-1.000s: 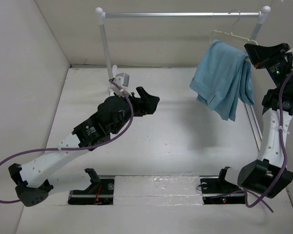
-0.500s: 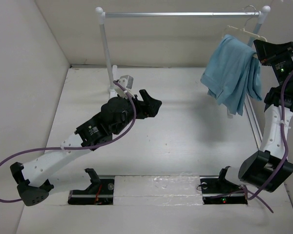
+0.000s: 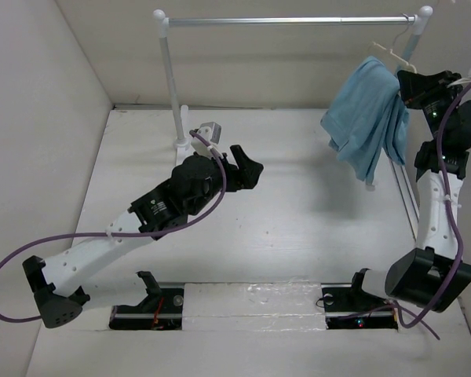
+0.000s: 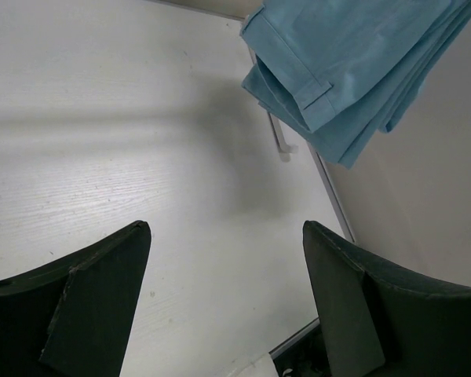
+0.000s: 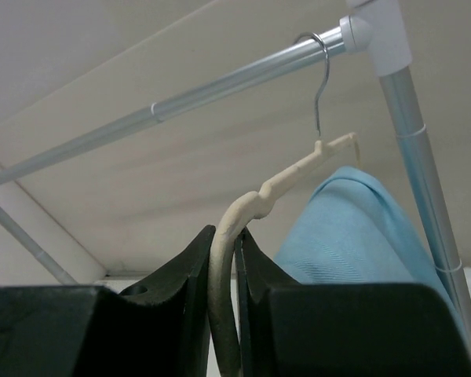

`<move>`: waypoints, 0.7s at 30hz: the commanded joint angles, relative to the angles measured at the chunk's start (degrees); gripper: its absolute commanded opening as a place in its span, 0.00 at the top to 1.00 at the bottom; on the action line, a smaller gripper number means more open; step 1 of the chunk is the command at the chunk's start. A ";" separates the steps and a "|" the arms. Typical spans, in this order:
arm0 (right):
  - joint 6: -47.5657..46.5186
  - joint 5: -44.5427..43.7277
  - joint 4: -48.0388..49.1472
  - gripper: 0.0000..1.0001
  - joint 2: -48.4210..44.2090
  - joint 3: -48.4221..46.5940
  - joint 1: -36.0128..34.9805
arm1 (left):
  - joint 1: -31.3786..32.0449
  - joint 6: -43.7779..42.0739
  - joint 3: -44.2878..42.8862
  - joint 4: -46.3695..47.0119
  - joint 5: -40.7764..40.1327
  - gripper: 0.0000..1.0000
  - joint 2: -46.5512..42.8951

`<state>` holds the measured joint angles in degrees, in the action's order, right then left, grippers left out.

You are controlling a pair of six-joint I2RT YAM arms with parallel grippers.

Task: Place the trousers on the hanger
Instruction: Place the hanger at the clothesline, then reset both arms

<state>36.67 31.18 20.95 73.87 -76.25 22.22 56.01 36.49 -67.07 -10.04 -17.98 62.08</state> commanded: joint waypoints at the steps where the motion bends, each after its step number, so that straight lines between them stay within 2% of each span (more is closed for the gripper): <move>1: -5.28 -3.92 4.11 1.00 -4.51 1.18 -2.00 | -0.20 -0.28 0.71 2.40 -1.18 0.26 -0.30; 3: -6.86 -3.85 2.09 0.99 -5.92 3.82 -2.52 | -0.20 -0.28 0.71 2.40 -1.53 0.26 -0.12; 4: -7.13 -3.93 1.38 0.86 -7.32 4.87 -3.05 | -0.20 -0.28 0.80 2.40 -1.53 0.26 0.05; 6: -7.75 -3.76 -0.02 0.68 -8.73 8.11 -3.06 | -0.20 -0.28 0.80 2.66 -1.53 0.25 0.40; 7: -7.75 -3.84 -0.64 0.53 -9.43 9.09 -3.06 | -0.20 -0.19 0.80 2.66 -1.53 0.25 0.75; 10: -10.29 -4.90 -7.22 0.40 -11.81 10.16 -3.06 | -0.20 -0.80 -0.60 1.52 -2.58 0.24 2.60; 13: -14.86 -4.47 -17.06 0.33 -12.26 6.65 -2.01 | -0.73 -1.68 -3.24 -0.76 -6.26 0.24 5.50; 15: -16.18 -3.15 -22.67 0.34 -12.43 4.89 -0.61 | -3.17 -2.04 -4.12 -0.24 -6.37 0.25 7.17; 17: -17.41 -2.44 -25.50 0.38 -13.56 2.61 -0.60 | -7.55 -1.69 -5.35 0.20 -1.48 0.25 8.40; 18: -17.85 -2.44 -26.91 0.38 -14.18 2.60 -0.60 | -7.58 -1.69 -5.79 0.46 -1.45 0.25 8.66; 19: -19.16 -1.74 -29.62 0.34 -15.14 1.73 -1.38 | -13.06 -0.82 -6.14 1.07 4.21 0.25 8.93; 20: -19.17 -1.74 -30.35 0.34 -15.15 1.72 -1.39 | -13.12 -0.81 -6.14 1.08 4.27 0.25 8.93; 21: -20.39 -1.04 -31.14 0.00 -16.02 1.89 -2.00 | -14.86 -0.63 -5.88 1.34 5.75 0.25 8.84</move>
<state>20.43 28.12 -5.23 60.69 -71.13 21.32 45.58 35.66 -69.84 -10.98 -17.19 72.07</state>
